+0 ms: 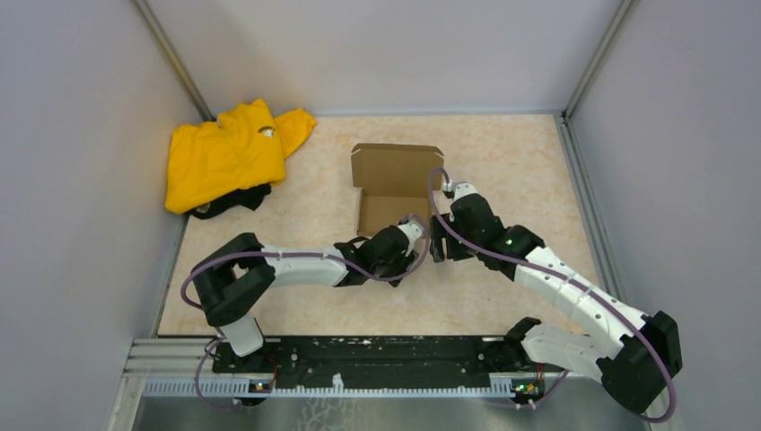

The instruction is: Fold the paper box

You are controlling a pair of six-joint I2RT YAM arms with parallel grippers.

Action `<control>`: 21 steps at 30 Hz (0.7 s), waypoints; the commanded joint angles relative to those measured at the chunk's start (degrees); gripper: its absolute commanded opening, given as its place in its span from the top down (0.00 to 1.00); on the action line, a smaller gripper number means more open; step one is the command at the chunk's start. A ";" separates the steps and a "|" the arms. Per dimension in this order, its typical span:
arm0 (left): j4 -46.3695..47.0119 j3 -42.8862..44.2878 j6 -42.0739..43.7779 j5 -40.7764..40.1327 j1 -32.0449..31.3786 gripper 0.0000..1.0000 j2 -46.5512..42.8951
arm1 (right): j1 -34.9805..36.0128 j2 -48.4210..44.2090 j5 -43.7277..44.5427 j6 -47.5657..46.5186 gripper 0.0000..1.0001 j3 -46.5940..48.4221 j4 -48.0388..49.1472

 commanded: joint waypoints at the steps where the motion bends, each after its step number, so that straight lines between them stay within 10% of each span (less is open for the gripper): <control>1: -7.09 -0.81 -1.74 0.38 -0.77 0.40 2.76 | -0.78 -1.53 -0.15 -0.75 0.32 3.04 0.72; 21: -9.91 -0.93 -3.34 -1.42 -3.06 0.38 4.22 | -1.04 -1.04 -0.87 -1.12 0.31 4.21 0.64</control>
